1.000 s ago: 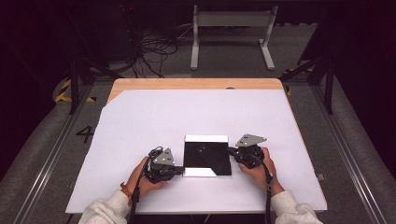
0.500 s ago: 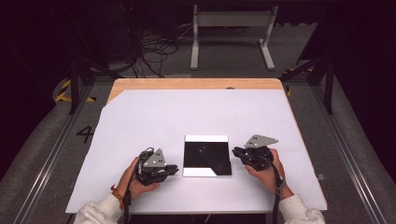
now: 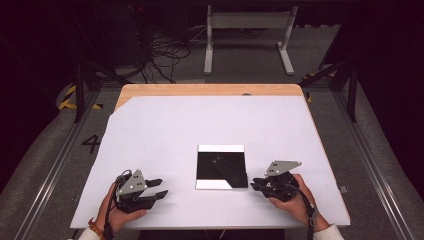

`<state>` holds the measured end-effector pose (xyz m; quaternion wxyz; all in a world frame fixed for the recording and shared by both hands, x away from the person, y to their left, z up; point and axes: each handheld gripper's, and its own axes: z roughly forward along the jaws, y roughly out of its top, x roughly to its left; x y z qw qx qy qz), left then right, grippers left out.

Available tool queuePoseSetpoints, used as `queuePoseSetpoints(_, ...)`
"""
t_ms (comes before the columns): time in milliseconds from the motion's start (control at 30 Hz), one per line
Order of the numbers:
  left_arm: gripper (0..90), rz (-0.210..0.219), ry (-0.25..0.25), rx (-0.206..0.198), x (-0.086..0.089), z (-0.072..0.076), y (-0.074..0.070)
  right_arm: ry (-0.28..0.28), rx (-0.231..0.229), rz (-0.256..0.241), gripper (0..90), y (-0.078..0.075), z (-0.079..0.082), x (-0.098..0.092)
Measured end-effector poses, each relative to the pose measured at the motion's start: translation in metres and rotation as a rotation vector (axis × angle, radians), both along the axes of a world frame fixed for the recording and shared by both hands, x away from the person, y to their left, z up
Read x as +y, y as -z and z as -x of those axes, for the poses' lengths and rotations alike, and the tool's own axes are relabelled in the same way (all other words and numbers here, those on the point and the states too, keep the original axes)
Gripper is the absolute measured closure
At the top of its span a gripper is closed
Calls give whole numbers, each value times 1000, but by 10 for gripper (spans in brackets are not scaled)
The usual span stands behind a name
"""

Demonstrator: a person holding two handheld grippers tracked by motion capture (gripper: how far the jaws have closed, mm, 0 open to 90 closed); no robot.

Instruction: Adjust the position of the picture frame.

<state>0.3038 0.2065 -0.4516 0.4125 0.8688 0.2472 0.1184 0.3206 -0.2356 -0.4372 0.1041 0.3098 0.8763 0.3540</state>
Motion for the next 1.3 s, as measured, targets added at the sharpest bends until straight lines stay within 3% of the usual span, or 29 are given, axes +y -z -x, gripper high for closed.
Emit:
queuePoseSetpoints(200, 457, 1, -26, 9, 4, -3, 3, -45, 27, 47, 753, 3, 3, 9)
queuePoseSetpoints(367, 428, -34, -13, 14, 0, -5, 6, -71, 46, 91, 738, 5, 3, 14)
queuePoseSetpoints(600, 398, -39, -16, 31, -2, -7, 8, -81, 44, 112, 732, 5, 1, 18)
queuePoseSetpoints(833, 368, -39, -17, 40, -3, -8, 9, -74, 61, 94, 733, 5, -3, 19)
queuePoseSetpoints(1033, 353, -45, -14, 46, -4, -9, 10, -78, 51, 122, 720, 4, -2, 22)
queuePoseSetpoints(1133, 344, -46, -14, 46, -4, -10, 10, -72, 59, 94, 696, 4, -3, 21)
queuePoseSetpoints(1300, 338, -53, -20, 51, -5, -10, 11, -36, 122, -15, 632, 7, -9, 15)
